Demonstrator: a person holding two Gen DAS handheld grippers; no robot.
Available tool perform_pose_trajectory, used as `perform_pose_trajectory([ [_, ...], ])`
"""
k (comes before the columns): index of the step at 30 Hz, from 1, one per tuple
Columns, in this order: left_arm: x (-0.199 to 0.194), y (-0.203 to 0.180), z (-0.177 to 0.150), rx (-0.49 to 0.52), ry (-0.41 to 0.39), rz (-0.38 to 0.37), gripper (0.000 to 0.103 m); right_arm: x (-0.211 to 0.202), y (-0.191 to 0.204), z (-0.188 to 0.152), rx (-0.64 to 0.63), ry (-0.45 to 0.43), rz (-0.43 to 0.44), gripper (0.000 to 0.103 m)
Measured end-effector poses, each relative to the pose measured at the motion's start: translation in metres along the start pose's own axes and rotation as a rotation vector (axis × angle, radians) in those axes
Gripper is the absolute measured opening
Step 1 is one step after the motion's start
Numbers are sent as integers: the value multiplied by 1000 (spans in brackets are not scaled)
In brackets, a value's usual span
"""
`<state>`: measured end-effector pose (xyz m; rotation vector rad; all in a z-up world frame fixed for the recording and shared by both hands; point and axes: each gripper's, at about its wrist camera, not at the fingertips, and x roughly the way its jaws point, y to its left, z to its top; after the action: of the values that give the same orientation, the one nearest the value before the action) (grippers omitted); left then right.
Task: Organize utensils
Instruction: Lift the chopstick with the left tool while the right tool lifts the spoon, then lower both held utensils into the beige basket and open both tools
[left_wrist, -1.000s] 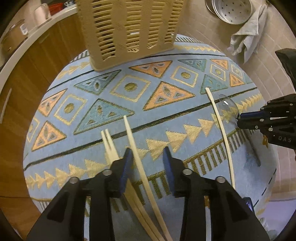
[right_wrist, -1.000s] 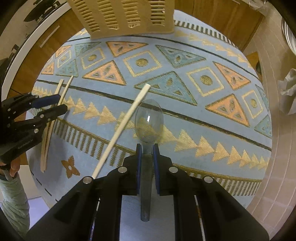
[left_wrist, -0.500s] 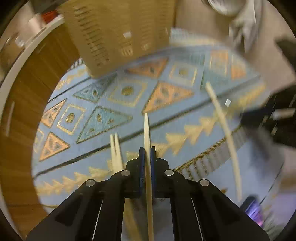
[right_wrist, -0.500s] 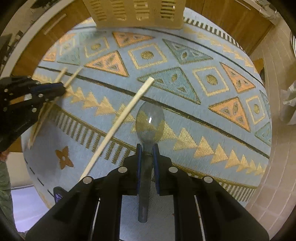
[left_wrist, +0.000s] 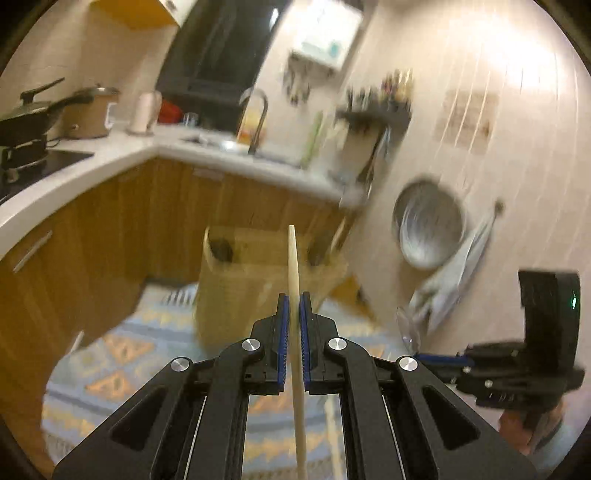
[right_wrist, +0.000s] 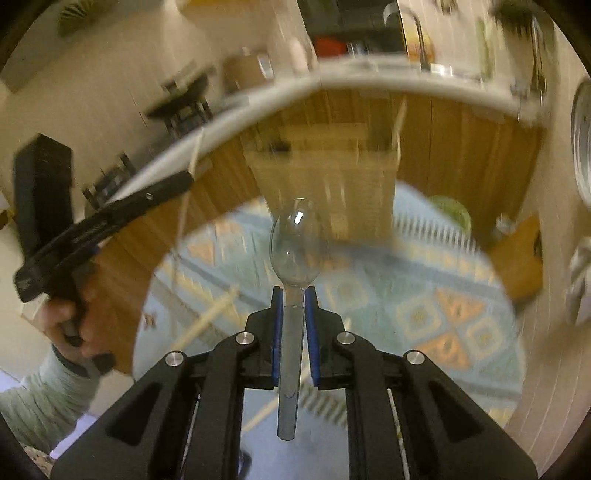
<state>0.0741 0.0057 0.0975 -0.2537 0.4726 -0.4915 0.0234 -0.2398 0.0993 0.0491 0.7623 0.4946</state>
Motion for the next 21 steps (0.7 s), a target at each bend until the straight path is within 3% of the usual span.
perform_pose_trajectory([
  [7,-5,-20,41,61,-317,45,4,-1,-7,68,11,-221,-39,10],
  [11,15,-22,59,85,-392,74,4,20,-19,102,33,-254,-49,10],
  [14,36,-22,66,120,-455,136,4,28,-28,119,44,-304,-73,10],
  [18,60,-17,69,140,-510,207,4,42,-35,134,41,-414,-142,10],
  [21,68,-10,66,144,-533,255,4,62,-39,140,8,-429,-201,10],
])
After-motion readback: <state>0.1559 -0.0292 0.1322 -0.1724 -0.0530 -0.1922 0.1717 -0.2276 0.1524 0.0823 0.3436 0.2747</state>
